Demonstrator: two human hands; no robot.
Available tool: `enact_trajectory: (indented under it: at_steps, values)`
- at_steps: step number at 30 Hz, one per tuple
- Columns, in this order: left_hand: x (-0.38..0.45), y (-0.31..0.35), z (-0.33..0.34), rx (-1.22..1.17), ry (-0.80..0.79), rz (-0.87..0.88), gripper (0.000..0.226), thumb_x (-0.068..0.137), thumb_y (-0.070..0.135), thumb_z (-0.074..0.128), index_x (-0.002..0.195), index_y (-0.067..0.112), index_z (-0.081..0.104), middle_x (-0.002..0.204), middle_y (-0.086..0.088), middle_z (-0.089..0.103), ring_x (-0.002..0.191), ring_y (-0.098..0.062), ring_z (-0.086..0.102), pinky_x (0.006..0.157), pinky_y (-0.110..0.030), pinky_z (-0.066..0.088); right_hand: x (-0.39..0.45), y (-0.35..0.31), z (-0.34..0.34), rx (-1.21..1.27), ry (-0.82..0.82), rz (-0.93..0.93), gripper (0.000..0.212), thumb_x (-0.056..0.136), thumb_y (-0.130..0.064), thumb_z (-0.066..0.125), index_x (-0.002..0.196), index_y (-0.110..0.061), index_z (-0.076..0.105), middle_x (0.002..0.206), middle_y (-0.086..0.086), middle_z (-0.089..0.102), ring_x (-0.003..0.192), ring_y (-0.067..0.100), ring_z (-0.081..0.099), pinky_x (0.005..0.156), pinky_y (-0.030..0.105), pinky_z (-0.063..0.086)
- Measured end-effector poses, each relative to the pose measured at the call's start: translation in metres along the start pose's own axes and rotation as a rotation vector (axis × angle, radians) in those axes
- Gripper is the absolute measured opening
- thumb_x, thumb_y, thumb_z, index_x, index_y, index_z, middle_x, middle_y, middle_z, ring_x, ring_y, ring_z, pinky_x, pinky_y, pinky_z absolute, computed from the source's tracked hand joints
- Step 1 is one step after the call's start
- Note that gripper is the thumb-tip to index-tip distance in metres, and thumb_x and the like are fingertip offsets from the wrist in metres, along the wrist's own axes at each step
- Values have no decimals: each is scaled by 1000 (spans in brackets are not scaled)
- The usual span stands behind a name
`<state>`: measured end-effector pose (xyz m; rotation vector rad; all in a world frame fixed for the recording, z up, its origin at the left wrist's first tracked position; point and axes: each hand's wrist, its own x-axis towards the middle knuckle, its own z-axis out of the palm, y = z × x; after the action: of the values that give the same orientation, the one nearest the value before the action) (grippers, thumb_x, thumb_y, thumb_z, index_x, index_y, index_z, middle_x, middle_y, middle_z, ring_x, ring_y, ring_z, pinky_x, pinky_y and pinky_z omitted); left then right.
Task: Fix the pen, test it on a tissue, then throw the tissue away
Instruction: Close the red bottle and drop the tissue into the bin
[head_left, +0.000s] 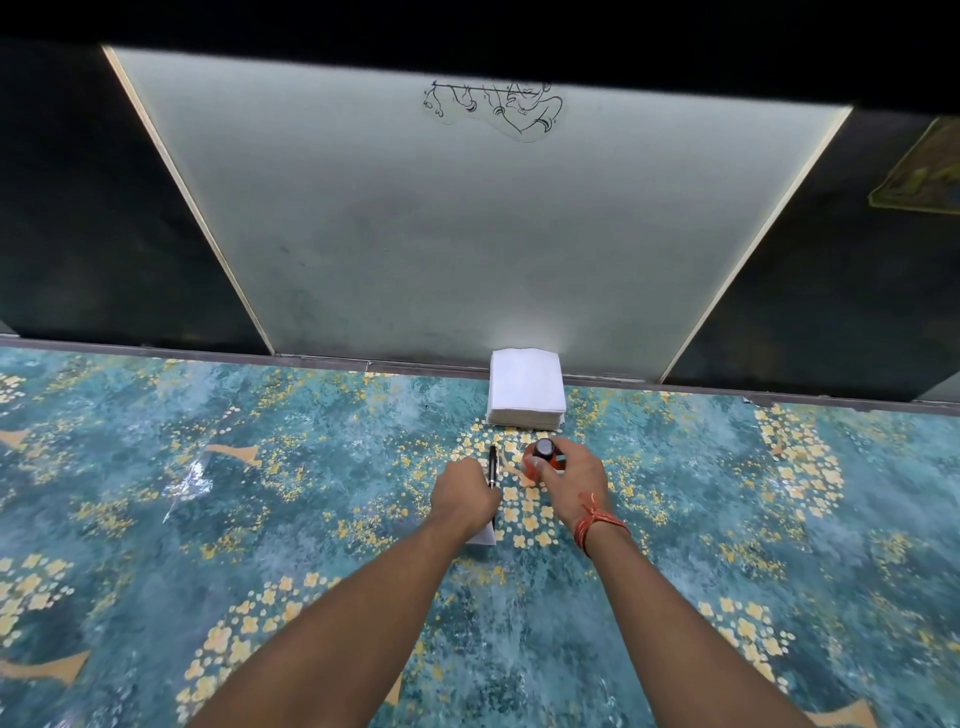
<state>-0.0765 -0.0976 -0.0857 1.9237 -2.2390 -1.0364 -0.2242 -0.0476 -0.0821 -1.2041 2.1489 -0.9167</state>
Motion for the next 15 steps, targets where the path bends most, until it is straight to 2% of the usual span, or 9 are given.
enact_trajectory:
  at_steps: [5,11,15]
  values:
    - [1,7,2,18,31,11,34,81,27,66,59,15,43,54,0,45,50,-17,44,42,-26,27,7,0,2,-15,19,0,7,86,-27,66,89,-21,68,91,1,67,85,18,61,74,31,50]
    - [-4,9,4,4,71,42,43,84,28,66,54,17,38,50,0,41,45,-13,39,41,-26,24,9,8,5,-74,-9,9,9,87,-27,66,88,-18,64,92,3,65,86,22,60,78,37,52]
    - [-2,7,5,-41,85,67,50,83,37,68,48,17,38,44,0,38,41,-15,36,43,-25,25,9,9,7,-53,-11,1,8,86,-30,66,89,-23,63,93,2,64,87,21,60,78,37,52]
